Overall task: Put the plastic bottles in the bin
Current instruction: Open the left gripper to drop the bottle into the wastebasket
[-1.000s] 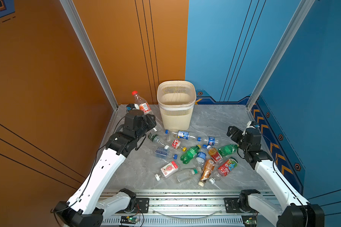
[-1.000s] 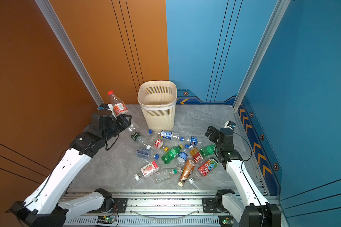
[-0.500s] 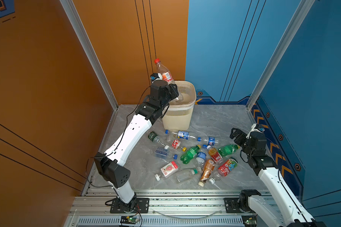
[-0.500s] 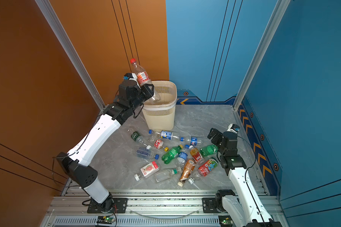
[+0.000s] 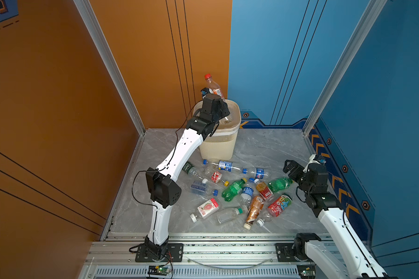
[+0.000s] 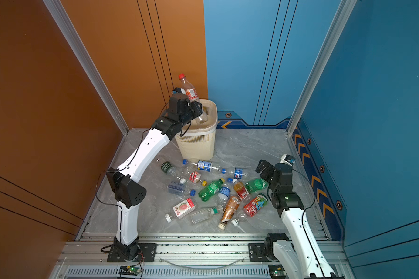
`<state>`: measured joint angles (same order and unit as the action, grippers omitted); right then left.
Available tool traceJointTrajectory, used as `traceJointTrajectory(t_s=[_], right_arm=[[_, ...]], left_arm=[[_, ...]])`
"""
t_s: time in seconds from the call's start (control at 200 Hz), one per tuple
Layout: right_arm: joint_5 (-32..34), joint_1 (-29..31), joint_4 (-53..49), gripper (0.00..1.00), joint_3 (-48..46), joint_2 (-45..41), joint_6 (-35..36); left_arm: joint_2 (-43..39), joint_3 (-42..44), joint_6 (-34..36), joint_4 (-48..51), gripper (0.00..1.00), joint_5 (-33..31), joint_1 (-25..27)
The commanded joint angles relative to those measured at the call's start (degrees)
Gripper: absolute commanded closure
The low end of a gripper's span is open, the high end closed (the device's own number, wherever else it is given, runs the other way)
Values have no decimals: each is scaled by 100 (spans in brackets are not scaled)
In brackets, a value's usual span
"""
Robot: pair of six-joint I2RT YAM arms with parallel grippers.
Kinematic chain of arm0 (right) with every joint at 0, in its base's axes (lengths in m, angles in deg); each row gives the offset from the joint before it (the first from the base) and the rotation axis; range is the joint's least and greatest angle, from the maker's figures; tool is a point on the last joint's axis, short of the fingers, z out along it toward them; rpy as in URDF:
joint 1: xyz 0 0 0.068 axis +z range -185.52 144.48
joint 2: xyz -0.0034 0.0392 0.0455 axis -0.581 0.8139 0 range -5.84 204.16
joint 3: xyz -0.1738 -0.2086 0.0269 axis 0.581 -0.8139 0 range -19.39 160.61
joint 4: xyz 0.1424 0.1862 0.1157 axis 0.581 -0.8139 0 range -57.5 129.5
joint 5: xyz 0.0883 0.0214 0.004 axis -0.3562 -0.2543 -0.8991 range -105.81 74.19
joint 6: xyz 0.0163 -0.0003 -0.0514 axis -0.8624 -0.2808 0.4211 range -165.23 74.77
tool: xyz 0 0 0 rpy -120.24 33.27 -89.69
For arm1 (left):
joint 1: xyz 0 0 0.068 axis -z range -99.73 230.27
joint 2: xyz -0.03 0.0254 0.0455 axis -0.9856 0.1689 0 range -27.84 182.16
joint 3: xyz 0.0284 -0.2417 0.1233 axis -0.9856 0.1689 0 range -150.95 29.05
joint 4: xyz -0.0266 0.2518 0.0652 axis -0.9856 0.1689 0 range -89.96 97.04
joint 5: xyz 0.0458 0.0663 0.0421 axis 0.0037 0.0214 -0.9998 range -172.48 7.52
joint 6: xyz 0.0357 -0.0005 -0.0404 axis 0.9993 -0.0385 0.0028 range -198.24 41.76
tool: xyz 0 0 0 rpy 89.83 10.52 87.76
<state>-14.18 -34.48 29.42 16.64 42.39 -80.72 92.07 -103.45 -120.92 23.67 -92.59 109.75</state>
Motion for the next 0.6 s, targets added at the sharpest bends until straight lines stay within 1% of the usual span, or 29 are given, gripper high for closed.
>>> traceJointTrajectory(t_s=[0.0,0.23,0.33,0.36,0.411,0.451,0.466,0.541,0.556,0.566,0.596], right_arm=[[-73,-60,-181,1,-27,-111,-55],[-71,-90,-228,1,7,-128,-55],[-61,-103,-247,1,15,-122,-61],[-56,-104,-254,1,11,-116,-59],[-54,-109,-251,1,18,-111,-64],[-51,-117,-258,1,13,-112,-73],[-49,-121,-264,1,13,-100,-77],[-54,-142,-302,0,42,-90,-106],[-49,-140,-313,1,51,-83,-112],[-49,-139,-328,1,59,-80,-115],[-42,-139,-380,1,71,-68,-133]], left_arm=[[156,-253,70,209,72,167,-106],[435,-399,-161,290,70,393,-241],[438,-379,-255,308,65,498,-280],[440,-375,-267,308,61,533,-283],[412,-373,-268,310,48,562,-278],[380,-373,-272,326,32,585,-276],[361,-372,-279,339,27,593,-279],[220,-324,-231,361,16,617,-280],[184,-302,-225,356,15,617,-281],[158,-280,-219,362,11,616,-277],[60,-236,-209,352,6,602,-272]])
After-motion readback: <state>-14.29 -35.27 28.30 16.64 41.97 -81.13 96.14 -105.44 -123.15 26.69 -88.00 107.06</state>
